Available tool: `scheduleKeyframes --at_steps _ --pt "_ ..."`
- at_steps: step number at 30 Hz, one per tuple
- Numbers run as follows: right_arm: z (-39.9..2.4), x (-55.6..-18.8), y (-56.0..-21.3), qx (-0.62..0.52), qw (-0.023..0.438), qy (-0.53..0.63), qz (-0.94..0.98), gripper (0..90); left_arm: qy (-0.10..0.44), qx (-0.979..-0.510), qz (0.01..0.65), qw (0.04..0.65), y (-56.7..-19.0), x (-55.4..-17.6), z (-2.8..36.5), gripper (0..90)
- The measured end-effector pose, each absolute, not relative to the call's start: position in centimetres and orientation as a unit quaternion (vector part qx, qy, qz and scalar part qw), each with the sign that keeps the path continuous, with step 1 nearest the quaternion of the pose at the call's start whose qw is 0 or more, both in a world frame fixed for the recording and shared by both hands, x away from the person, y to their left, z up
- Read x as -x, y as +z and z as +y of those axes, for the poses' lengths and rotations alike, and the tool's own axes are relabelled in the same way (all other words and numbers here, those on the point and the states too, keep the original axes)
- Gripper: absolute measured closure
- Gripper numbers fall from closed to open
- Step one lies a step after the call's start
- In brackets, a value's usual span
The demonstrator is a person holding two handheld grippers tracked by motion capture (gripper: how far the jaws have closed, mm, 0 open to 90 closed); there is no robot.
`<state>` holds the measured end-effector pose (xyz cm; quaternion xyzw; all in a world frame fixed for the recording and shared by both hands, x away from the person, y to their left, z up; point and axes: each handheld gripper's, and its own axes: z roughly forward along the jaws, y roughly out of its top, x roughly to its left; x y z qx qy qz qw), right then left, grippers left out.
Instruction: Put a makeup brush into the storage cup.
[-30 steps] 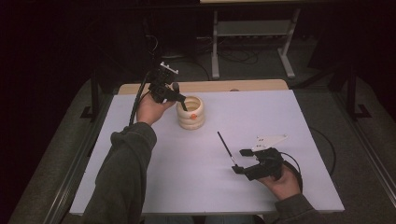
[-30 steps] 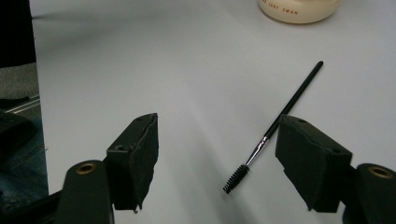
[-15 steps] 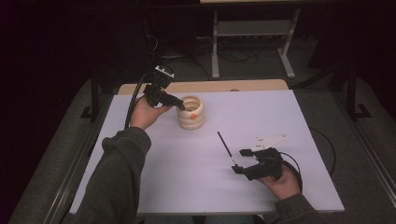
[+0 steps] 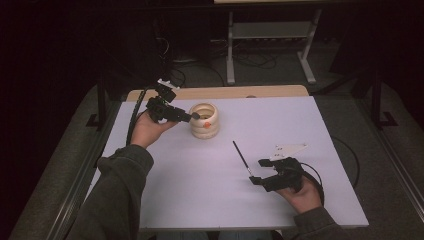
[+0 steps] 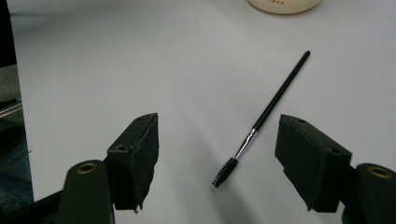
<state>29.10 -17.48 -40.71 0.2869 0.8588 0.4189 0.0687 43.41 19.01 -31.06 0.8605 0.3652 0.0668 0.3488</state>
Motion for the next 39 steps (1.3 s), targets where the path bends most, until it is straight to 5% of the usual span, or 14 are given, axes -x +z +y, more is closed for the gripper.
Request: scheduleKeyframes --at_steps 39 --pt "-19.5 -28.9 -40.6 -0.347 0.097 0.394 0.845 29.3 0.063 -0.871 0.312 0.375 -34.0 -35.6 20.3 44.5"
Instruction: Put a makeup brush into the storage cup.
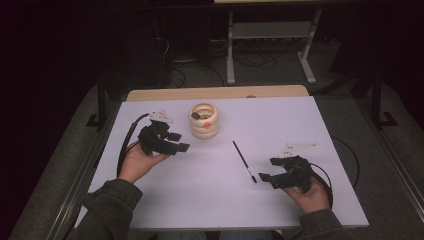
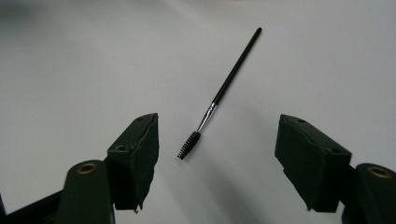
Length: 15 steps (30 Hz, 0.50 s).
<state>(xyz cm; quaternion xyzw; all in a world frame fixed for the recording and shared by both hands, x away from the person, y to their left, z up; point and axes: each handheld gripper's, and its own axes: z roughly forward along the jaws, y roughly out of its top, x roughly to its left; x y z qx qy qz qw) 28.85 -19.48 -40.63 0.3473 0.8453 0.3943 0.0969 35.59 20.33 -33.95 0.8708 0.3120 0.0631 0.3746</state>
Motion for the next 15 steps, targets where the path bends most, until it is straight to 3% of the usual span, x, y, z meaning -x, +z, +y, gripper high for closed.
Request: scheduleKeyframes --at_steps 15 --pt "-19.3 -29.3 -40.6 -0.385 0.066 0.392 0.833 32.7 0.066 -0.869 0.3 0.388 -35.7 -32.1 20.9 36.2"
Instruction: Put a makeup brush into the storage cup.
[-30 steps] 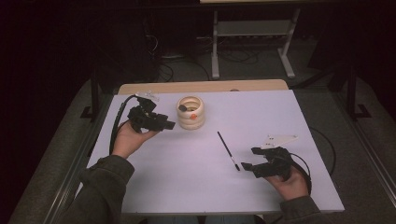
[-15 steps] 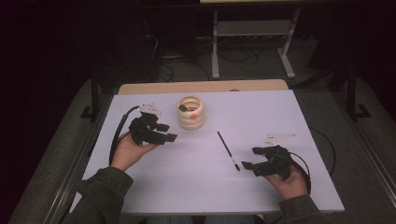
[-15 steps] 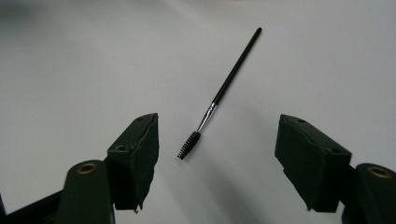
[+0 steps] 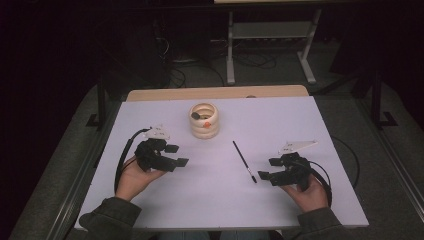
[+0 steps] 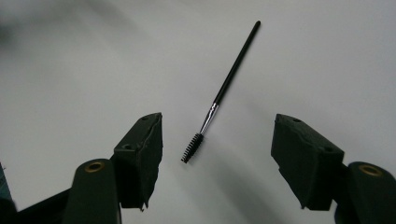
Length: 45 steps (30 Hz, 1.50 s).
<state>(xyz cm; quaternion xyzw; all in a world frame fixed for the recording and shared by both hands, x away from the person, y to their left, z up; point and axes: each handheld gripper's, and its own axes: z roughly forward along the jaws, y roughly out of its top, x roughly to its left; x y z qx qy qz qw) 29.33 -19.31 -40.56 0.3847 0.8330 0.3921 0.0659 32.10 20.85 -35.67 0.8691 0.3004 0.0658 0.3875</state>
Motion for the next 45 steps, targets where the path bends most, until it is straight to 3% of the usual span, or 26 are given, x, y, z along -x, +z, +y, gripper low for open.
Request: scheduleKeyframes --at_steps 12,33,45 --pt "-18.3 -29.7 -40.0 -0.381 0.065 0.382 0.84 34.7 0.065 -0.861 0.292 0.412 -37.1 -29.9 20.6 35.5" --pt "-13.5 -33.7 -39.8 -0.407 0.054 0.304 0.859 53.8 0.062 -0.852 0.291 0.43 -37.4 -29.4 21.2 35.3" --pt "-10.9 -35.5 -41.6 -0.43 0.053 0.236 0.87 64.3 0.067 -0.849 0.287 0.438 -37.1 -29.2 21.3 35.1"
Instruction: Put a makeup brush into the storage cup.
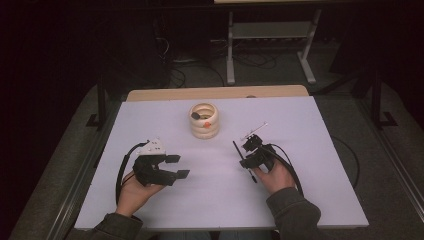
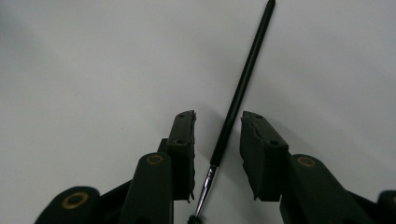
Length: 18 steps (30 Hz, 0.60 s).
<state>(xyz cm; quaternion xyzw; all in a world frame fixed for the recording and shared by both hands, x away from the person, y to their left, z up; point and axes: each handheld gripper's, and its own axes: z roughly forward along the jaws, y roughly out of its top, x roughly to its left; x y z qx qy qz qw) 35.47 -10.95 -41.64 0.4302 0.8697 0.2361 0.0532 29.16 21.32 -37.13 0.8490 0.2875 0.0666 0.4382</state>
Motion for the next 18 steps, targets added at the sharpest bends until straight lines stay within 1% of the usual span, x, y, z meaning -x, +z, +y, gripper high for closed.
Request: scheduleKeyframes --at_steps 2,8,10,14,18 --pt "-10.67 -35.65 -42.09 -0.429 0.051 0.228 0.873 65.4 0.066 -0.849 0.288 0.438 -37.2 -29.19 21.41 35.1" --pt "-10.12 -35.46 -42.54 -0.427 0.069 0.206 0.878 69.5 0.065 -0.848 0.288 0.44 -37.18 -29.29 21.57 34.9" --pt "-9.97 -35.37 -42.56 -0.426 0.075 0.202 0.879 73.5 0.064 -0.848 0.289 0.44 -37.23 -29.31 21.59 34.8" --pt "-9.96 -35.34 -42.57 -0.437 0.071 0.201 0.874 80.3 0.062 -0.846 0.29 0.444 -37.28 -29.27 21.68 34.9" --pt "-9.94 -35.27 -42.58 -0.445 0.073 0.203 0.869 84.2 0.062 -0.847 0.288 0.443 -37.29 -29.28 21.68 35.1"
